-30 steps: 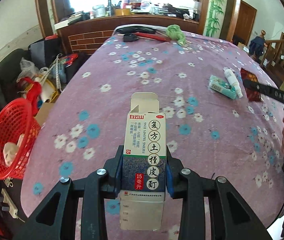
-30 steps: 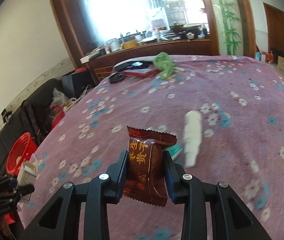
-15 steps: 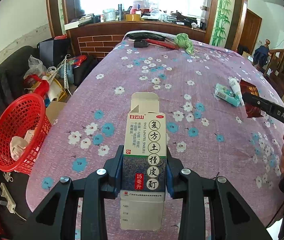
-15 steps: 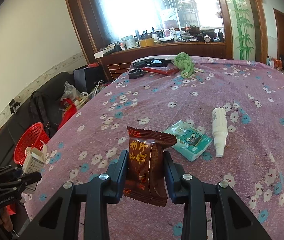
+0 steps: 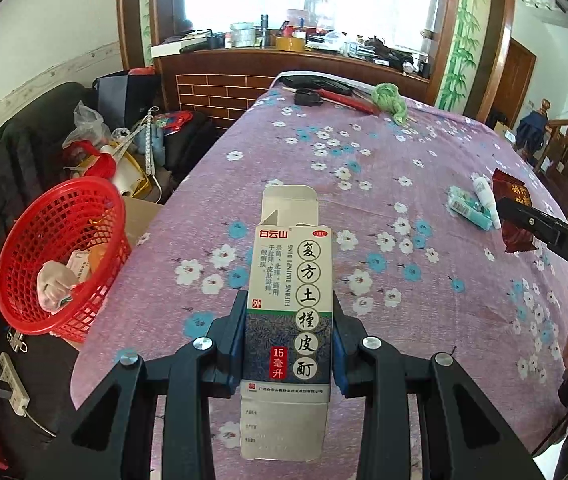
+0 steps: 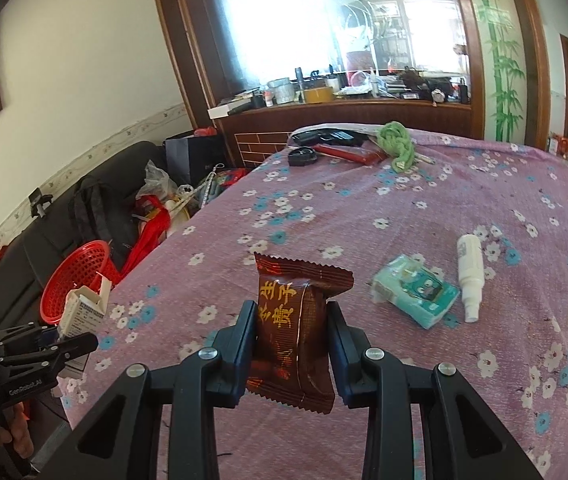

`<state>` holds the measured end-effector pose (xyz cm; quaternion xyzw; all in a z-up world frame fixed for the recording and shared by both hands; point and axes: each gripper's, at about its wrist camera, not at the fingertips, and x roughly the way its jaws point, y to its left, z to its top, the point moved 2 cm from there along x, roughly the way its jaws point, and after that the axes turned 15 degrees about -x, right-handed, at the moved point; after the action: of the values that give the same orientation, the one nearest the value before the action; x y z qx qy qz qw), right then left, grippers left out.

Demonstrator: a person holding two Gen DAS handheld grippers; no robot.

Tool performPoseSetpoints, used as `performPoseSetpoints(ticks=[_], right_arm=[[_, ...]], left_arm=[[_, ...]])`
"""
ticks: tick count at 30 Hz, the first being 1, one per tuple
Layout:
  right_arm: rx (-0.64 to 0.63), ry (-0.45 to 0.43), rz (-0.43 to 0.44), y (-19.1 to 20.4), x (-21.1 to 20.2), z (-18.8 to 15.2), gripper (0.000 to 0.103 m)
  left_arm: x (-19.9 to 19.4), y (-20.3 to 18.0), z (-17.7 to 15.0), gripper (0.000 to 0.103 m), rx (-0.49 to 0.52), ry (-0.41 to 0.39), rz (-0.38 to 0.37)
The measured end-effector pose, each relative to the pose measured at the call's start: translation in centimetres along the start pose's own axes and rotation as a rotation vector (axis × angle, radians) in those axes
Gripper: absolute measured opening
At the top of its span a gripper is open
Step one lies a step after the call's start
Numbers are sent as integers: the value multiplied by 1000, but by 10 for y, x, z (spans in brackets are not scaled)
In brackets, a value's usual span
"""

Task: Collect trash
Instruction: 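Carry the medicine box and snack packet over the red wastebasket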

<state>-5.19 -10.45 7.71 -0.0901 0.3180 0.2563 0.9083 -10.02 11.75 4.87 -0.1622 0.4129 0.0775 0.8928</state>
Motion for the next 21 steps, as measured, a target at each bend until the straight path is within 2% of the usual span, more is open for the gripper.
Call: performPoseSetpoints(ticks=[21], right_arm=[[-73, -15, 62, 65, 4, 19, 36]], left_arm=[[-19, 56, 5, 37, -85, -36, 5]])
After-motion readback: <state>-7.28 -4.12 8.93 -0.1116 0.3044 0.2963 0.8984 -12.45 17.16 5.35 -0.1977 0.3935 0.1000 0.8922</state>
